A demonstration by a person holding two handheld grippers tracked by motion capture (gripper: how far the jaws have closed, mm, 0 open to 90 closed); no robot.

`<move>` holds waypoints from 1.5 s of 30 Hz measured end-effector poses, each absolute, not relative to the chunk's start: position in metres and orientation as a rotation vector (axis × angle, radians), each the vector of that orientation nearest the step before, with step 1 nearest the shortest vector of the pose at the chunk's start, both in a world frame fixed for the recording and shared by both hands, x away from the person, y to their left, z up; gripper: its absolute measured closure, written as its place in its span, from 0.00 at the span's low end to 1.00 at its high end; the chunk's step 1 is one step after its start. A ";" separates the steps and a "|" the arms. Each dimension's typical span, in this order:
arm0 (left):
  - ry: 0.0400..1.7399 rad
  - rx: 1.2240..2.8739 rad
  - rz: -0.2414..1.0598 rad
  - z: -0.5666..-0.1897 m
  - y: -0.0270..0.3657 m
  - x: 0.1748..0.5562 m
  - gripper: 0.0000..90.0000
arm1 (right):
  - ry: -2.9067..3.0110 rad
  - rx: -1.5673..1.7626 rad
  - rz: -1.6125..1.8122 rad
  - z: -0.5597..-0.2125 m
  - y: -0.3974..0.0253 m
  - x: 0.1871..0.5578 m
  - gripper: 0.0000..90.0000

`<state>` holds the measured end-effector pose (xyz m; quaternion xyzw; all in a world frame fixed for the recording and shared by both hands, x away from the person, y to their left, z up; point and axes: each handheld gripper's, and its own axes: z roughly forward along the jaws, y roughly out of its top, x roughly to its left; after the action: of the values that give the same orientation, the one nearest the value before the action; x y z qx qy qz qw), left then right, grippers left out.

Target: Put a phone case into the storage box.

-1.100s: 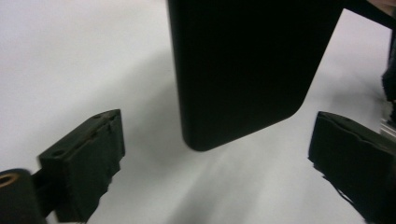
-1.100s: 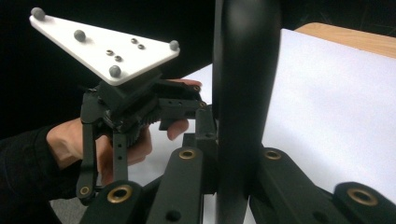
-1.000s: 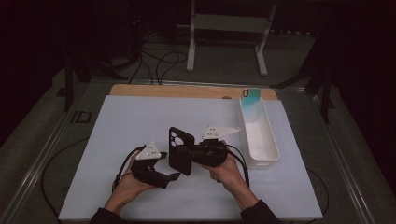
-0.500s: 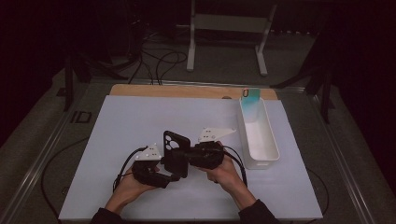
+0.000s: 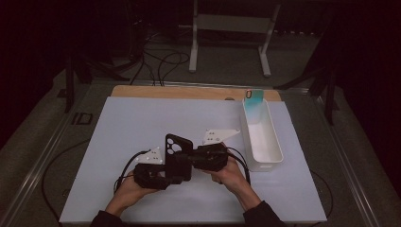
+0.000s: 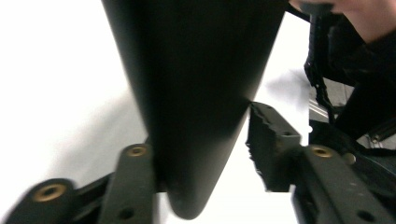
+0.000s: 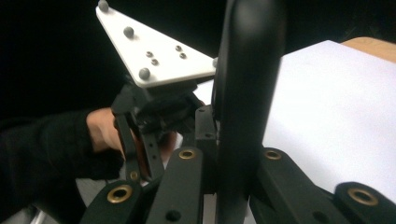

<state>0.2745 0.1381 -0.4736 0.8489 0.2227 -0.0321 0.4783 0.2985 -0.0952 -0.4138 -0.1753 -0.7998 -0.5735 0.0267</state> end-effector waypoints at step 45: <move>0.708 2.060 0.190 -0.473 0.144 0.276 0.92 | -2.732 -0.902 -1.693 -0.412 -0.098 0.298 0.17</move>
<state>0.2757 0.1441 -0.4734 0.8367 0.2877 0.0770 0.4596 0.2978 -0.0978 -0.4118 -0.2690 -0.8144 -0.5046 -0.0984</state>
